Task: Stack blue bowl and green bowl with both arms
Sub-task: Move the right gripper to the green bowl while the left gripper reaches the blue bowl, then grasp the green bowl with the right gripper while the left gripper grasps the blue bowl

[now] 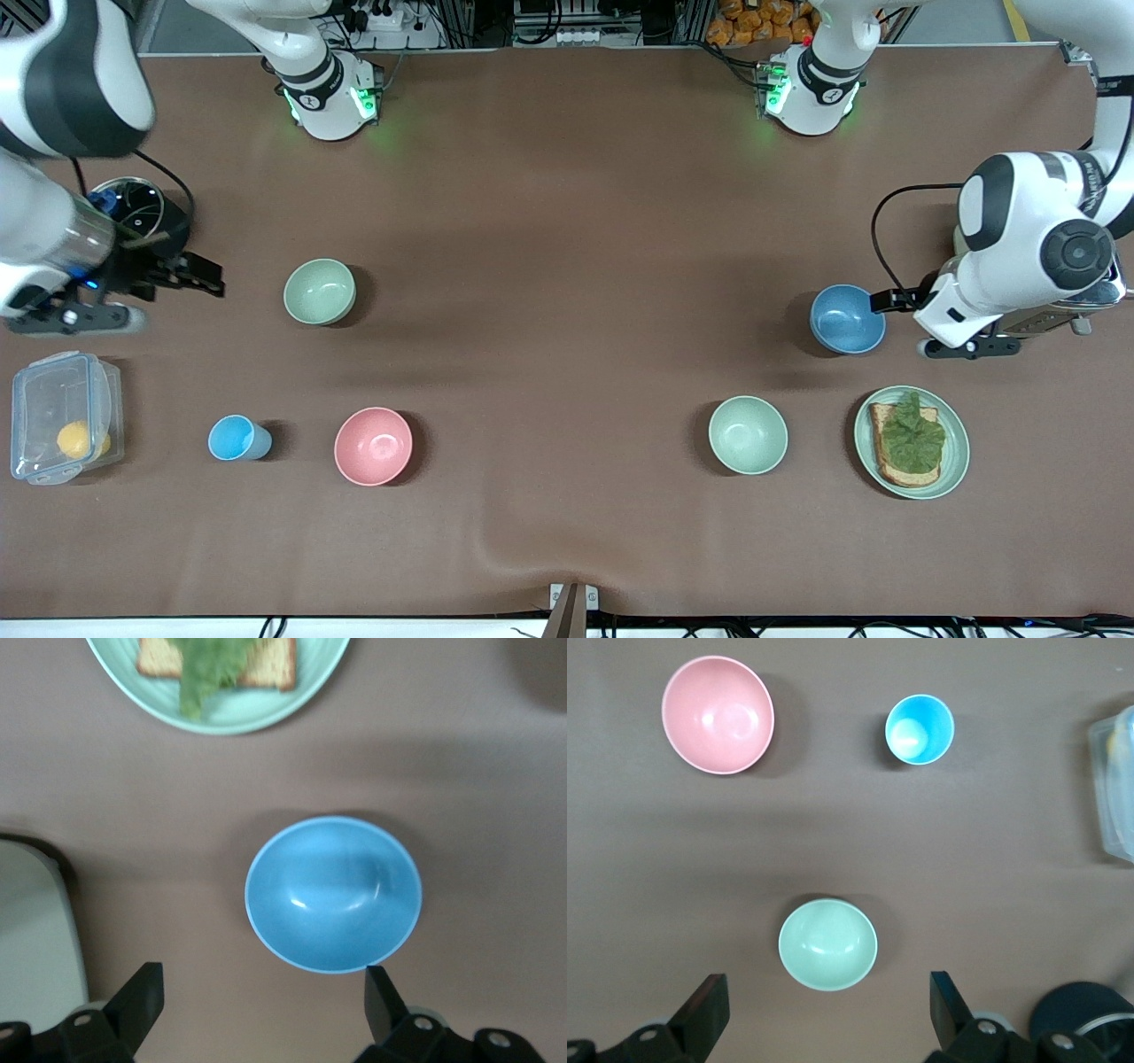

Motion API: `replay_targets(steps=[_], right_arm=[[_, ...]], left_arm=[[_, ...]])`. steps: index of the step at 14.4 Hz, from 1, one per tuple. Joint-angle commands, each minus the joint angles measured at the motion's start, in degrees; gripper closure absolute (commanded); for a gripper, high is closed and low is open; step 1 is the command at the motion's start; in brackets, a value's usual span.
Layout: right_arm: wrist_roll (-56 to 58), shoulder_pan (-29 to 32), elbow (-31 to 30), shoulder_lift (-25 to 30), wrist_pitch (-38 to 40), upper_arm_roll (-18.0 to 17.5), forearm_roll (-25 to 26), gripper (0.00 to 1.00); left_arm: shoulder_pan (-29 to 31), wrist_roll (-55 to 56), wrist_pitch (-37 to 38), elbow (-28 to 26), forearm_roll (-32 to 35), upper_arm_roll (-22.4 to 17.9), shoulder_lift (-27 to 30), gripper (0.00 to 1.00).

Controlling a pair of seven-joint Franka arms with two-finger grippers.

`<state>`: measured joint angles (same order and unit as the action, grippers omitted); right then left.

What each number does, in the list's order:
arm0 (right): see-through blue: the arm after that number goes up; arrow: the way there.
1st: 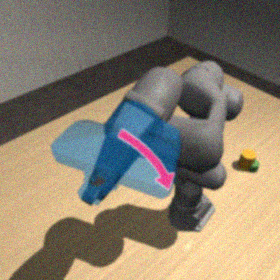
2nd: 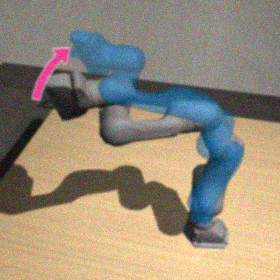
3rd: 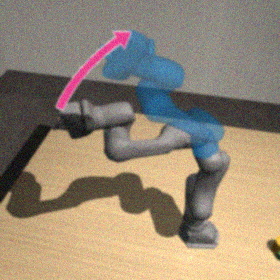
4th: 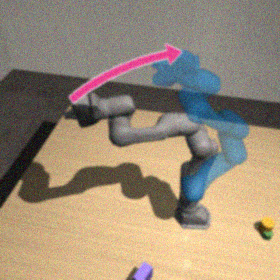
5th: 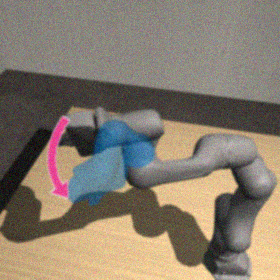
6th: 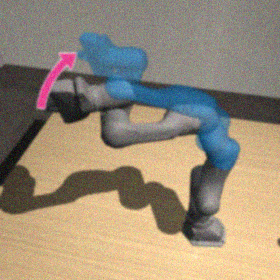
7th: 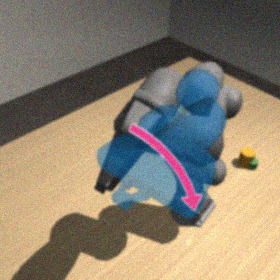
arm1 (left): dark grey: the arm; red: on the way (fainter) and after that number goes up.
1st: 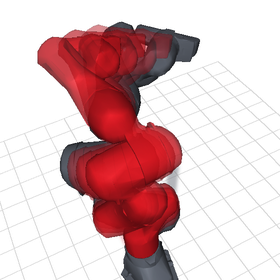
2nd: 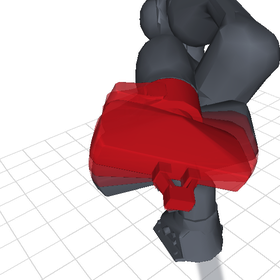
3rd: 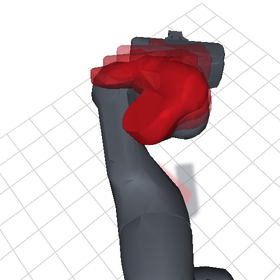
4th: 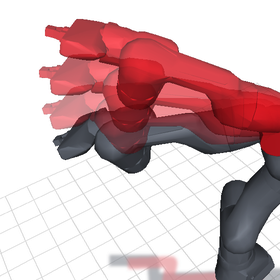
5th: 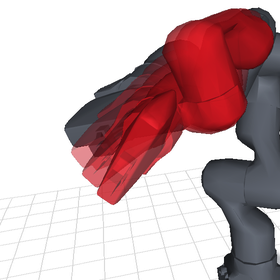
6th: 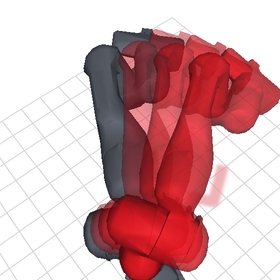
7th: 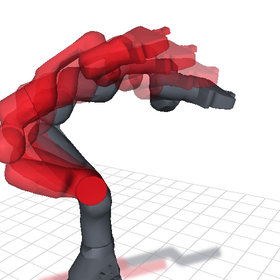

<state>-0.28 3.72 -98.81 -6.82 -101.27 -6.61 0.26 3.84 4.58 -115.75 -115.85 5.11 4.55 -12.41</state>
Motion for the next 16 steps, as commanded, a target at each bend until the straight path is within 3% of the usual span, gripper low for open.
replay_targets(steps=[1,5,8,11,16], right_arm=[[0.80,-0.12,-8.92,1.55,-7.77,-0.16,-1.57,0.00],[10.80,1.11,-19.38,1.29,-18.24,-0.07,-1.93,0.00],[12.76,1.55,-23.78,0.59,-20.89,0.02,-1.93,0.00],[16.08,2.16,-31.51,-0.11,-31.06,0.10,-1.93,0.03],[22.95,7.17,-35.13,-3.27,-36.70,0.02,-2.02,0.13]], left_arm=[[0.47,-0.36,-1.41,-1.05,1.04,0.29,-2.08,0.00],[1.35,-0.45,-3.25,-0.96,1.04,0.29,-5.51,0.00],[2.31,-0.54,-4.66,-0.70,1.22,0.20,-7.09,0.00],[2.66,-0.54,-5.98,-0.35,1.48,0.20,-8.85,0.05],[4.33,-0.62,-9.23,-0.26,1.92,0.11,-11.14,0.14]])
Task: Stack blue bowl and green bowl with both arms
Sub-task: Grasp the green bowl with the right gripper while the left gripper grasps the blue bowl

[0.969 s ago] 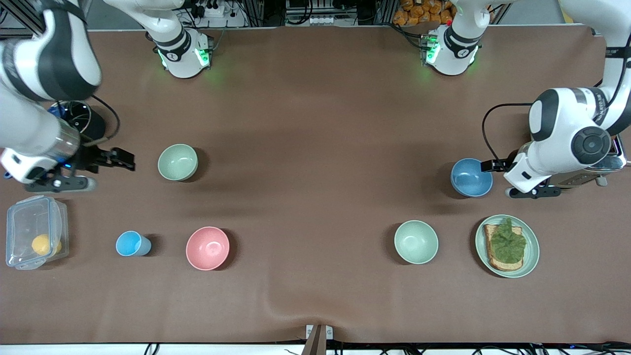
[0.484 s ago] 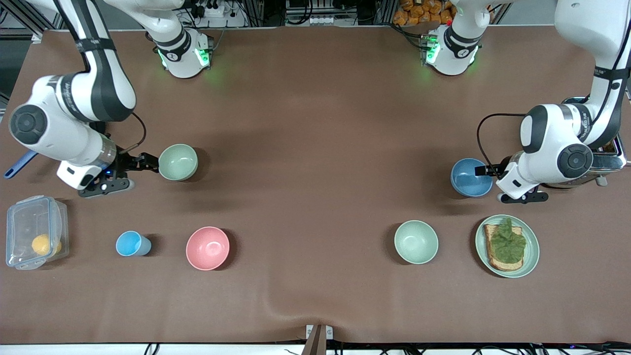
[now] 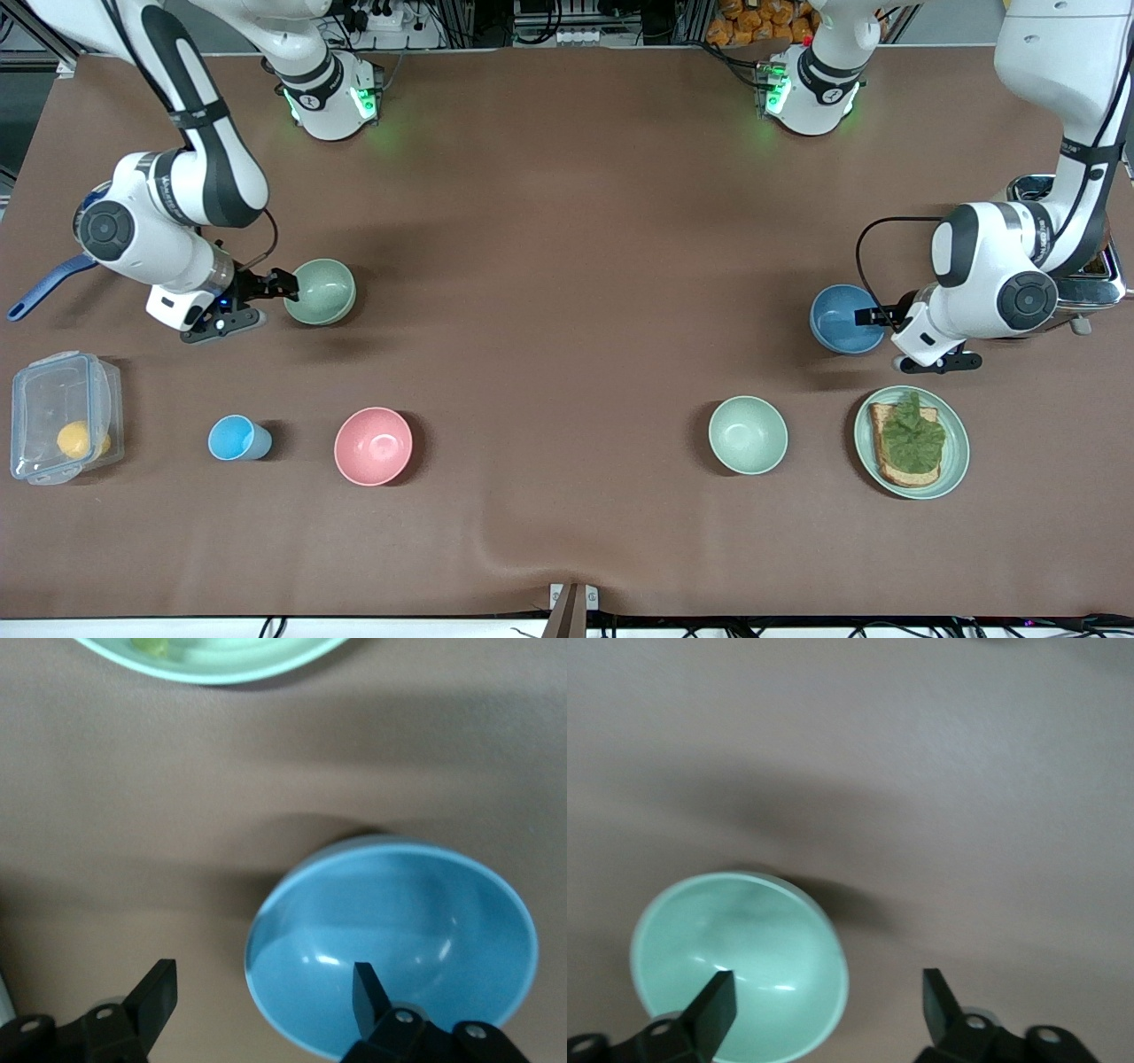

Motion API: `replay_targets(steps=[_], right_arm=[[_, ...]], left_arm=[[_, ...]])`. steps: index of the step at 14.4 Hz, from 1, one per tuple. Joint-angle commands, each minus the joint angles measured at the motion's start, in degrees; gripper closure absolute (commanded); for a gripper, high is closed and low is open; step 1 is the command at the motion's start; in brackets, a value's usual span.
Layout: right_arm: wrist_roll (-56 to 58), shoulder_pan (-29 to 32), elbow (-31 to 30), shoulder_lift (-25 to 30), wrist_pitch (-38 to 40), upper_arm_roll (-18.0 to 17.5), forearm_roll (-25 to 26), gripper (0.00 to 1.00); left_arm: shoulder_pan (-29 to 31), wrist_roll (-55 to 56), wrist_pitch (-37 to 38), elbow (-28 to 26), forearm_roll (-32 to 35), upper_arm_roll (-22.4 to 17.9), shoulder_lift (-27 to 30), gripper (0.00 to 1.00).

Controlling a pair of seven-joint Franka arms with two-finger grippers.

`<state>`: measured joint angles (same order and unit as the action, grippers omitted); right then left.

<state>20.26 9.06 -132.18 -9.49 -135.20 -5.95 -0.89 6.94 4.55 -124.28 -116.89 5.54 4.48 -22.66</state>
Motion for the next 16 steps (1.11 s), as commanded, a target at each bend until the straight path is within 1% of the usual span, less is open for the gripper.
replay_targets(steps=[1,2,3,5,6,7,8,10,11,14,16], right_arm=[[2.41,1.84,-3.42,-1.14,-6.19,-0.64,-0.86,0.19],[2.33,1.67,-5.01,-1.41,-8.83,-0.64,-0.86,0.24],[2.15,1.32,-5.54,-1.67,-10.07,-0.73,-0.86,0.25],[2.15,1.32,-5.72,-2.29,-10.26,-0.73,-1.39,0.31],[2.32,1.32,-6.51,-2.29,-10.44,-0.82,-2.00,0.33],[2.15,1.32,-7.04,-2.29,-11.31,-0.82,-2.35,0.37],[2.15,1.23,-7.74,-2.29,-11.75,-0.82,-2.36,0.52],[2.06,1.23,-7.92,-2.37,-12.28,-0.82,-2.62,0.91],[2.06,1.05,-7.92,-2.37,-12.28,-0.82,-3.84,1.00],[1.98,-0.35,-7.75,-2.29,-11.85,-0.82,-6.39,1.00],[1.71,-0.53,-7.40,-2.20,-11.58,-0.90,-6.75,1.00]], left_arm=[[1.24,-0.60,-0.79,0.78,1.50,0.18,-1.07,0.20],[1.15,-0.60,-0.79,0.87,1.50,0.18,-1.42,0.25],[1.06,-0.60,-0.79,0.87,1.50,0.18,-1.51,0.31],[0.97,-0.60,-0.79,0.87,1.50,0.18,-1.69,0.44],[0.97,-0.51,-1.22,0.87,1.50,0.18,-1.69,0.46],[0.97,-0.51,-1.23,0.87,1.50,0.18,-1.69,0.46],[0.97,-0.51,-1.49,0.87,1.50,0.18,-1.78,0.46],[0.97,-0.42,-1.67,0.87,1.50,0.18,-1.78,0.45],[0.89,-0.16,-1.67,0.87,1.50,0.18,-1.78,0.46],[0.53,0.19,-1.58,0.87,1.50,0.18,-1.78,0.49],[0.62,0.37,-1.67,0.87,1.50,0.18,-1.78,0.52]])
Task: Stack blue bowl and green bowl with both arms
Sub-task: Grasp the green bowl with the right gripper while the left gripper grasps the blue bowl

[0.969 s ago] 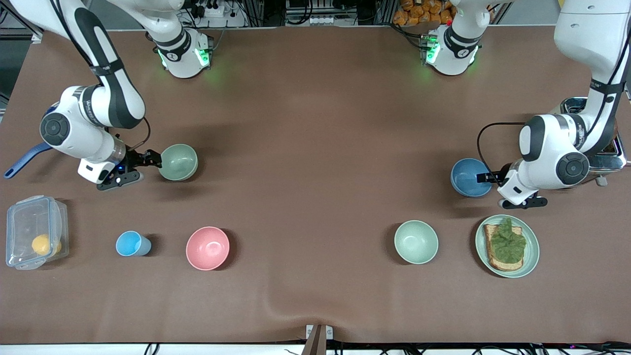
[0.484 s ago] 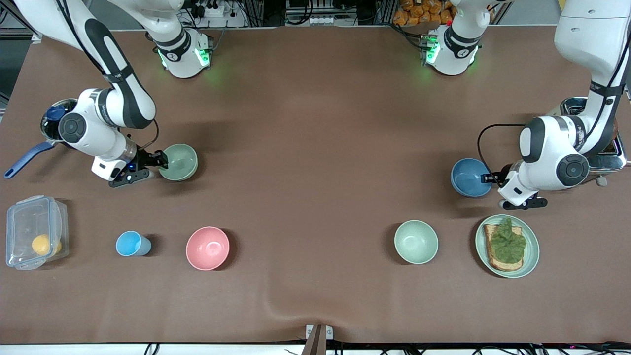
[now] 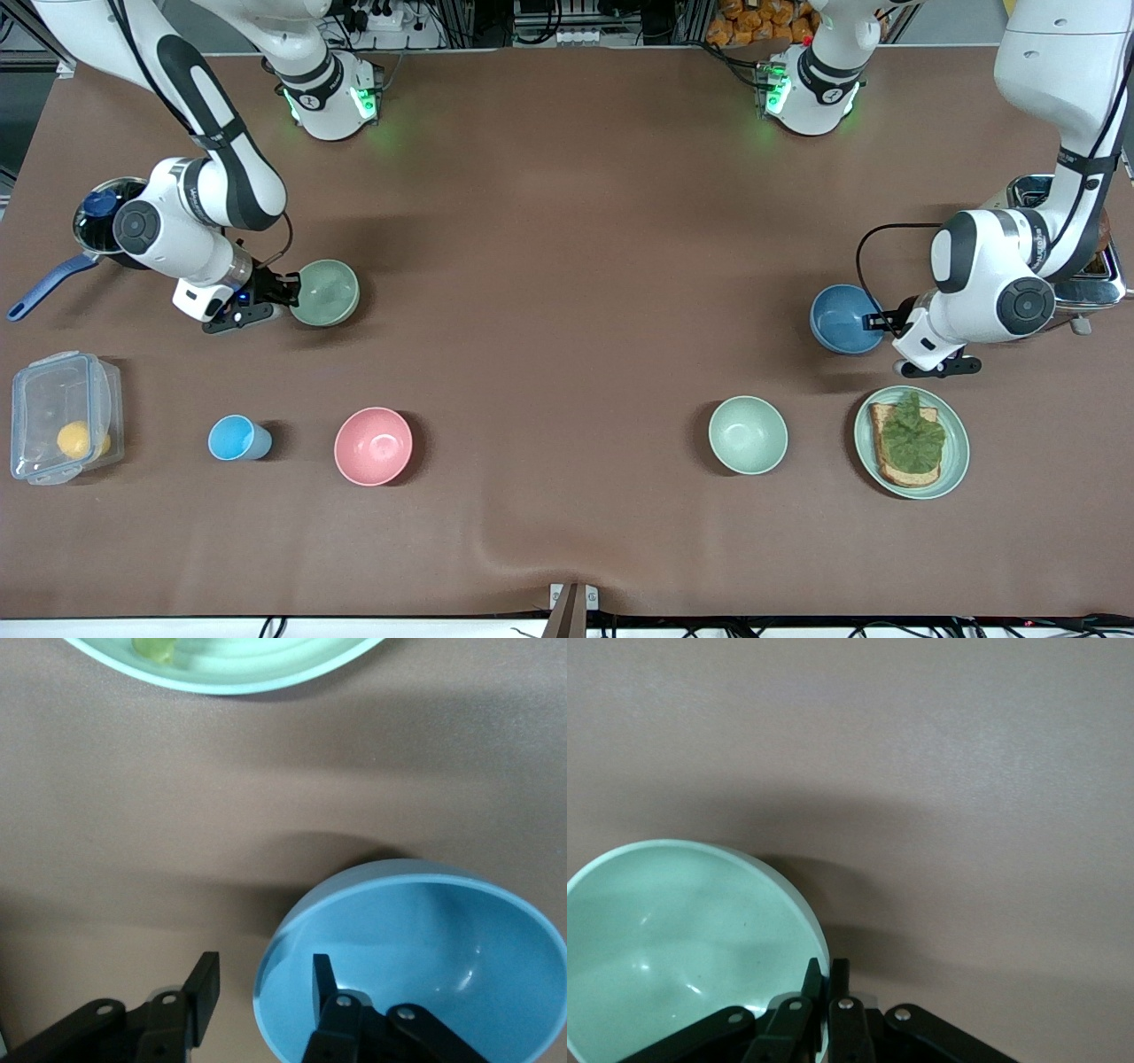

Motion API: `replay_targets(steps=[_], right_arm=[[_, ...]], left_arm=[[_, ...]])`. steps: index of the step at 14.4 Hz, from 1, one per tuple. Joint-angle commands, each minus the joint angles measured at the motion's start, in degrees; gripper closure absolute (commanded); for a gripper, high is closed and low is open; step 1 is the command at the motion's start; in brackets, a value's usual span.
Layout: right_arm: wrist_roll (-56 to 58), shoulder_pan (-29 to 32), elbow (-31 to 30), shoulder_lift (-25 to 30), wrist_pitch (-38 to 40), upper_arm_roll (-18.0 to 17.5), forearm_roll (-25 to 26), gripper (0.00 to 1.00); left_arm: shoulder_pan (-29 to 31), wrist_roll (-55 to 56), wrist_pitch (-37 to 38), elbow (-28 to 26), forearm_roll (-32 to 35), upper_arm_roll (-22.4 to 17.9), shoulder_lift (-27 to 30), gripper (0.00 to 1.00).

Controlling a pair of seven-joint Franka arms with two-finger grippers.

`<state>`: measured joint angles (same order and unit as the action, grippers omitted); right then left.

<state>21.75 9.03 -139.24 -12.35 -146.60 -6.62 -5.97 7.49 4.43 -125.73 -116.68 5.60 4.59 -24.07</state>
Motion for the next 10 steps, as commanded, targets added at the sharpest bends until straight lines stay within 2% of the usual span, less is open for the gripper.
replay_targets(steps=[1,4,7,10], right_arm=[[-0.04,-0.94,-0.15,0.66,-0.01,-0.32,-2.28,1.00],[-0.48,-3.48,1.60,1.44,4.11,-0.23,-7.29,1.00],[-0.66,-4.80,1.70,2.67,4.91,-0.32,-10.37,1.00],[-2.84,-8.66,2.04,3.73,6.15,-0.32,-13.45,1.00]], left_arm=[[0.16,0.50,-0.22,0.66,1.43,0.06,-0.37,0.56],[0.33,0.50,-0.22,0.66,1.43,0.06,-0.37,0.67],[0.33,0.50,-0.22,0.66,1.43,0.06,-0.37,0.78],[0.25,0.50,-0.13,0.66,1.43,0.06,-0.54,0.87]])
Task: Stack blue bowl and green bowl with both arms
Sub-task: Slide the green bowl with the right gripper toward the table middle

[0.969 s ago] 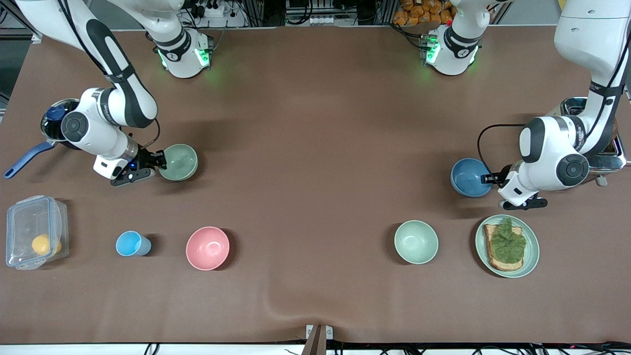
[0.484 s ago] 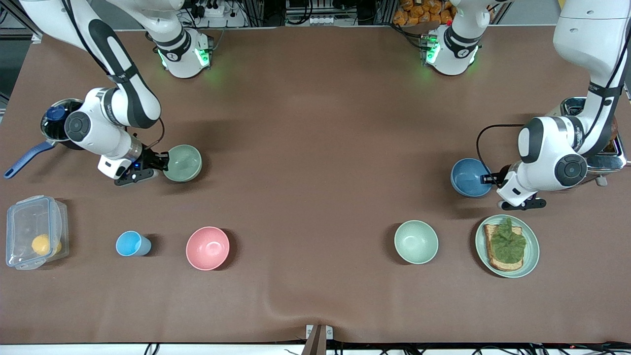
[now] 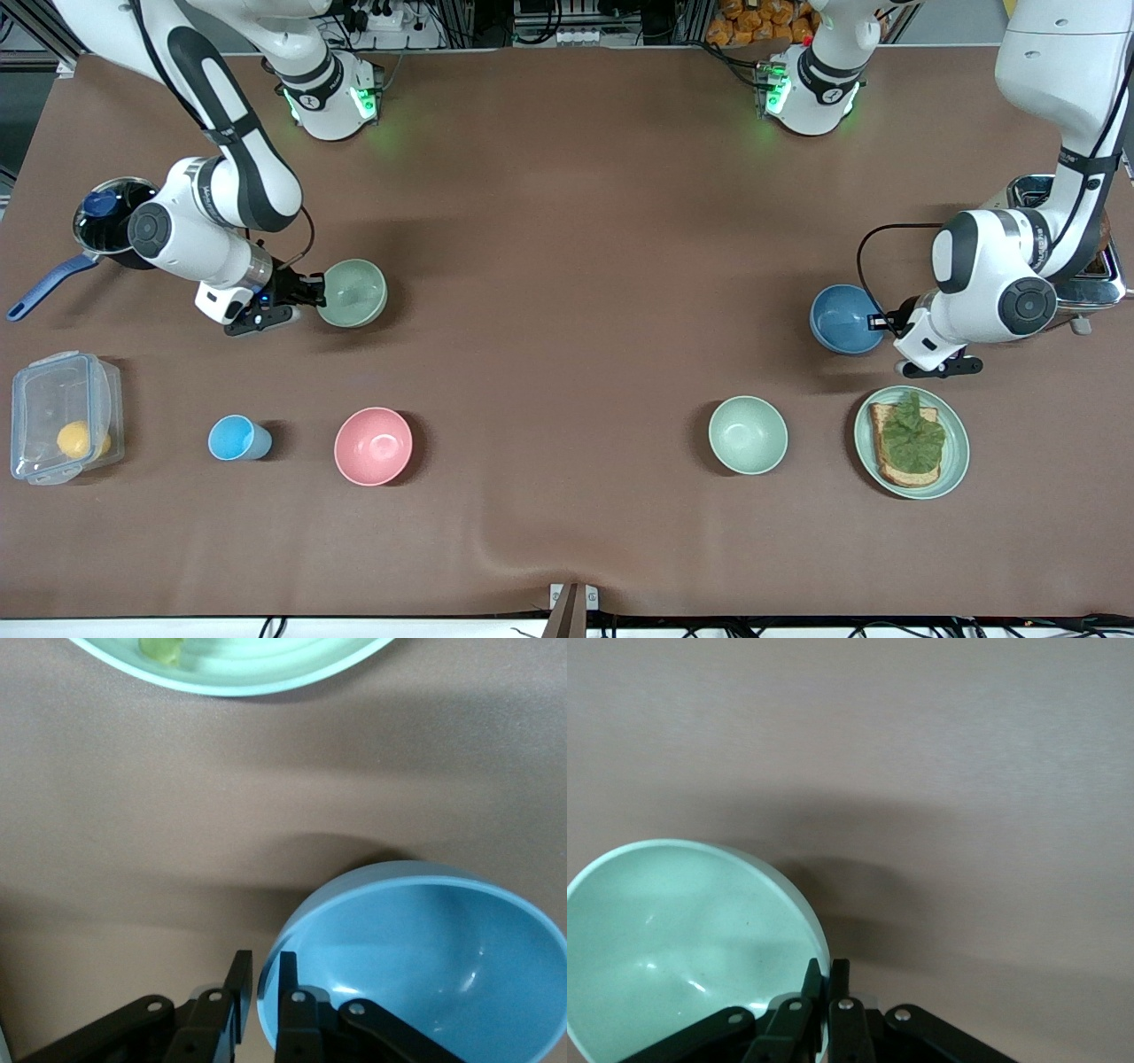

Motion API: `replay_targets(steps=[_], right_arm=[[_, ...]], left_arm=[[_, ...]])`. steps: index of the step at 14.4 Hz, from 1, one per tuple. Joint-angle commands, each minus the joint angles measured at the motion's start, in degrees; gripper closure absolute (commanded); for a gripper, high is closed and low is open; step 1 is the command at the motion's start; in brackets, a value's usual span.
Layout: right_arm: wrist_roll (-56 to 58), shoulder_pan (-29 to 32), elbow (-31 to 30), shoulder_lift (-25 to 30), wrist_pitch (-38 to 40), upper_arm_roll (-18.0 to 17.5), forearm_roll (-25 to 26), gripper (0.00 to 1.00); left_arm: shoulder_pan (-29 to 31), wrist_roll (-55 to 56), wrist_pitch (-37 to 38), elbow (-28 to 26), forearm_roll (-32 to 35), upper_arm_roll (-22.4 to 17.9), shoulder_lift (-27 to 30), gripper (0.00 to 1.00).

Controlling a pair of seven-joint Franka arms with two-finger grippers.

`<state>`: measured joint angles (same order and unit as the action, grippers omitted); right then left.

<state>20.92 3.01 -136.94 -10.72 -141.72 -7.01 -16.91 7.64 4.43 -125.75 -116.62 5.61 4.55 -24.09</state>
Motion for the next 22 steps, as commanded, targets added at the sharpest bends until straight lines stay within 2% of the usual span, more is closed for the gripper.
replay_targets(steps=[1,5,7,12,14,19,22], right_arm=[[-4.38,-4.75,0.00,2.10,0.92,0.07,-2.52,1.00],[-22.81,-16.95,3.60,2.28,0.83,0.15,-2.43,1.00],[-32.48,-23.46,6.32,1.49,0.74,0.24,-2.17,1.00],[-41.47,-29.63,8.18,0.00,0.13,0.33,-1.90,1.00],[-49.01,-34.63,10.80,-3.23,-1.10,0.68,-0.77,1.00],[-63.09,-39.74,17.13,-10.45,-2.69,0.60,8.98,1.00],[-67.24,-42.03,19.08,-13.09,-4.26,0.68,10.23,1.00]], left_arm=[[0.10,0.49,-0.19,0.77,1.43,0.10,-0.87,0.89],[0.01,0.49,-0.11,1.13,1.43,0.10,-1.13,1.00],[-0.08,0.49,-0.11,1.13,1.43,0.10,-1.13,1.00],[0.10,-0.74,0.77,2.09,1.43,0.19,-0.26,1.00],[0.45,-2.14,2.61,2.45,1.43,0.37,0.71,1.00],[0.28,-3.20,6.47,6.21,0.72,0.72,1.42,1.00],[0.10,-3.11,8.59,8.42,0.37,1.85,1.50,1.00]])
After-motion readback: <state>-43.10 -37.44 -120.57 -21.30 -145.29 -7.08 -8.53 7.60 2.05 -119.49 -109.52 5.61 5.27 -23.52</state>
